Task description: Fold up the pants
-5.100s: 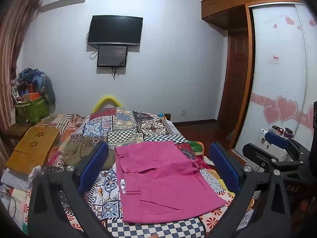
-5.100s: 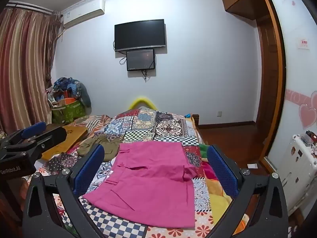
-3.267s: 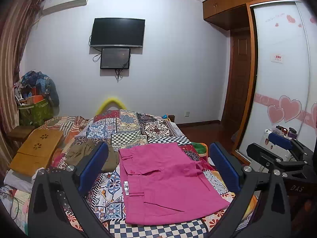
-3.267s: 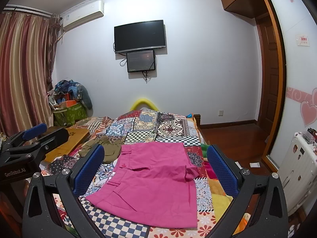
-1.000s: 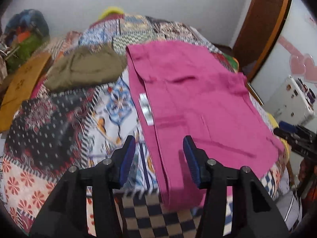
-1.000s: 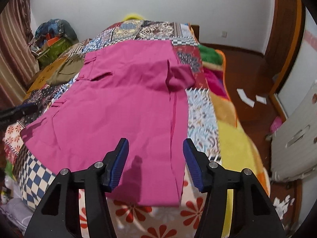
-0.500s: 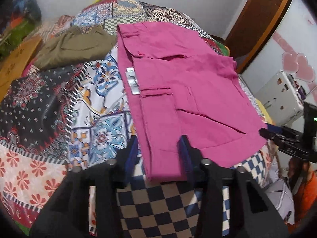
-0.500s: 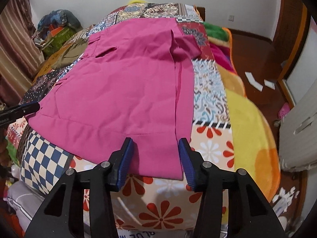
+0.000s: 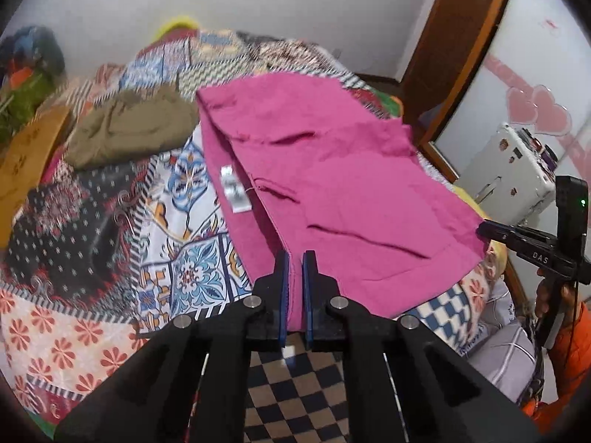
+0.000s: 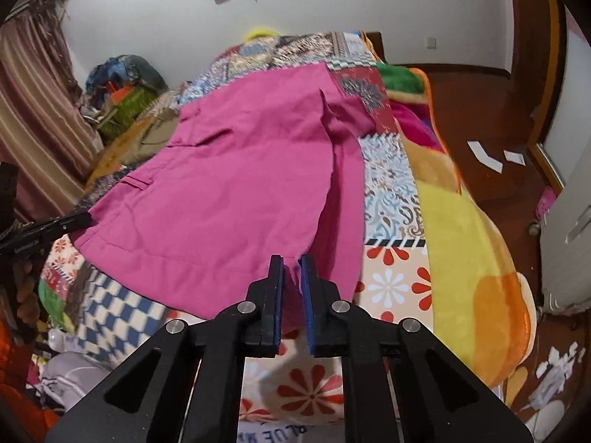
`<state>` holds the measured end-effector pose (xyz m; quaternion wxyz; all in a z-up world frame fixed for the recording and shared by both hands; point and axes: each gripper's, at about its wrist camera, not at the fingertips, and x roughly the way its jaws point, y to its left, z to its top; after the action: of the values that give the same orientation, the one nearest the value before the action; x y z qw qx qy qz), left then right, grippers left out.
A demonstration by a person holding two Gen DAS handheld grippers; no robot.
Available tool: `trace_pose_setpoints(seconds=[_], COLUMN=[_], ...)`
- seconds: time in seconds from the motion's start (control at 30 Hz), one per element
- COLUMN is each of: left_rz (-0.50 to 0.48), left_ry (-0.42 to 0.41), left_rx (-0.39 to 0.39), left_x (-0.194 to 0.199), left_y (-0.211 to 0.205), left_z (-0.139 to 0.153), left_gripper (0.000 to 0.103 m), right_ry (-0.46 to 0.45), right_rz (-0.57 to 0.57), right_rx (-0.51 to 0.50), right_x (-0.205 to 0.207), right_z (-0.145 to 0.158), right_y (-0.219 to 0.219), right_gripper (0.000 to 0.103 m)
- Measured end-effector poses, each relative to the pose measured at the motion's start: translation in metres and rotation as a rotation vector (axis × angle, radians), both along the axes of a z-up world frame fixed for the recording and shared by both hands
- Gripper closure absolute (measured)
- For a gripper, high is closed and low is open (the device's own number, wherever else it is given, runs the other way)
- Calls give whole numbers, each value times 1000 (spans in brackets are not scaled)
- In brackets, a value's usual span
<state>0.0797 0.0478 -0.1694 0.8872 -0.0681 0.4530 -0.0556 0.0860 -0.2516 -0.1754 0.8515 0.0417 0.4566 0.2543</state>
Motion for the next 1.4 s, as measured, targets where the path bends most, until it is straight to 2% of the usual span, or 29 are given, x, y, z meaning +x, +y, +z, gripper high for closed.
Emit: trace_pose_setpoints(seconds=[0.17, 0.27, 0.37, 0.4, 0.47, 0.57, 0.63, 0.7, 0.77, 0.97, 1.23, 1.4], left_rz=[-13, 2, 25, 37, 60, 86, 101, 123, 139, 156, 212, 216], left_ry=[7, 39, 87, 94, 86, 36, 3, -24, -43, -59, -54, -33], left_rx=[46, 84, 89, 88, 100, 148, 167, 179, 183, 192, 203, 123], left_x=[-15, -22, -24, -25, -25, -23, -15, -1, 18, 85, 176, 219], left_y=[-6, -5, 0, 3, 9, 16, 23, 31, 38, 51, 83, 103], left_z=[3, -9, -22, -24, -21, -8, 2, 10, 15, 6, -19, -34], left_gripper=[97, 97, 94, 91, 74, 64, 60, 57, 57, 53, 53, 53], right_ry=[7, 42, 77, 84, 82, 40, 10, -26, -59, -127, -113, -70], right_rz=[21, 30, 44, 44, 30, -7, -28, -41, -39, -18, -2, 32], right_rx=[-35, -61, -100, -109, -115, -92, -64, -58, -58, -74, -63, -51], right_x=[-8, -11, -11, -10, -10, 4, 16, 29, 43, 99, 182, 228], right_z=[-1, -9, -18, -18, -13, 4, 15, 23, 29, 31, 22, 8], right_y=[-1, -4, -4, -5, -8, -17, -21, -18, -11, 16, 37, 50], right_gripper=[97, 97, 96, 96, 96, 93, 82, 77, 77, 73, 72, 69])
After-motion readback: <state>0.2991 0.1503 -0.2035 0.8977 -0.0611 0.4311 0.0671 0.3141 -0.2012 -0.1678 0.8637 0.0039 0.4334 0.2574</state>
